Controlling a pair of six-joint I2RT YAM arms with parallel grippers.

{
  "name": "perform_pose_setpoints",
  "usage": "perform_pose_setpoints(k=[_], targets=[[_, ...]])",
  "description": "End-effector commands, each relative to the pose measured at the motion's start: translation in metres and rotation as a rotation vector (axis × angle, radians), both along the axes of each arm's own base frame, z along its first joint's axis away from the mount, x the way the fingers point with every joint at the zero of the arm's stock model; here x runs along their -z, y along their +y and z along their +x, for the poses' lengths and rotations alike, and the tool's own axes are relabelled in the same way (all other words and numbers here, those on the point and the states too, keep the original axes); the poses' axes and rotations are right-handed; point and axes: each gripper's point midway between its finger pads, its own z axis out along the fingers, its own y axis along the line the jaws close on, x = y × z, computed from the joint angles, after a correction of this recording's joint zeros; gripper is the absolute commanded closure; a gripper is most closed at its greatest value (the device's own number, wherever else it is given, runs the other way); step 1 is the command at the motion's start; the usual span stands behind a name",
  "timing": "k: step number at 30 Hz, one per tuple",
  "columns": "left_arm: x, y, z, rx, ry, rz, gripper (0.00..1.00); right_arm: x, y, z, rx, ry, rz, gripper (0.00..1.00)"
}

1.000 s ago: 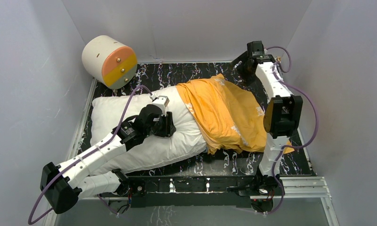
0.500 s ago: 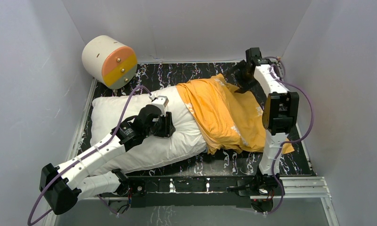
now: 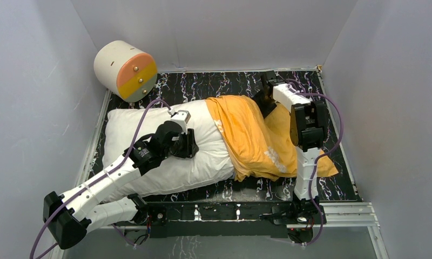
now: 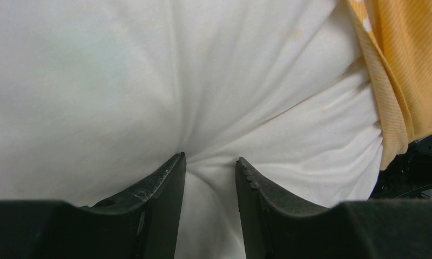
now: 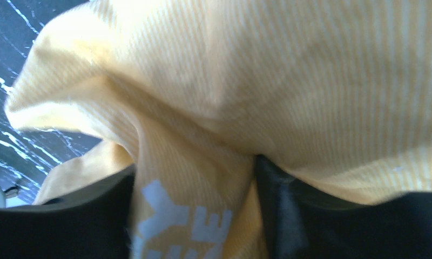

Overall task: Remove the pillowcase from the pillow
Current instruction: Remove the pillow from the pillowcase.

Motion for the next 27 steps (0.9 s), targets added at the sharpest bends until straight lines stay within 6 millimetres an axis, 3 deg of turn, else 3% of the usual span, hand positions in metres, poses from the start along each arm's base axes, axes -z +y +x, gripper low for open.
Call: perform_pose_setpoints(k=[1, 2, 4, 6, 7, 11, 14, 18, 21, 24, 27], targets=[[0.041, 0.039, -0.022, -0.034, 0.120, 0.196, 0.61, -0.012, -0.024, -0.007, -0.006, -0.043, -0.084, 0.45], [0.042, 0.039, -0.022, -0.034, 0.122, 0.197, 0.62, -0.009, -0.023, -0.009, -0.017, -0.049, -0.078, 0.59], [0.042, 0.039, -0.022, -0.037, 0.125, 0.195, 0.62, -0.004, -0.026, -0.016, -0.023, -0.058, -0.082, 0.69], [0.040, 0.039, -0.023, -0.037, 0.122, 0.183, 0.62, -0.003, -0.032, -0.022, -0.016, -0.066, -0.103, 0.93], [0.039, 0.039, -0.024, -0.038, 0.120, 0.177, 0.62, -0.004, -0.038, -0.023, -0.005, -0.074, -0.122, 1.00], [0.037, 0.043, -0.026, -0.045, 0.109, 0.173, 0.62, -0.025, -0.058, -0.016, 0.021, -0.150, -0.142, 1.00], [0.036, 0.048, -0.025, -0.065, 0.100, 0.187, 0.62, -0.061, -0.082, -0.003, 0.052, -0.238, -0.175, 1.00], [0.039, 0.054, -0.023, -0.107, 0.099, 0.200, 0.65, -0.119, -0.130, 0.006, 0.141, -0.349, -0.279, 1.00], [0.045, 0.060, -0.021, -0.152, 0.104, 0.221, 0.73, -0.157, -0.167, 0.005, 0.211, -0.419, -0.349, 1.00], [0.052, 0.069, -0.020, -0.214, 0.123, 0.244, 0.88, -0.186, -0.199, -0.001, 0.262, -0.472, -0.411, 1.00], [0.059, 0.070, -0.020, -0.234, 0.155, 0.238, 0.98, -0.205, -0.201, -0.003, 0.220, -0.517, -0.422, 1.00]])
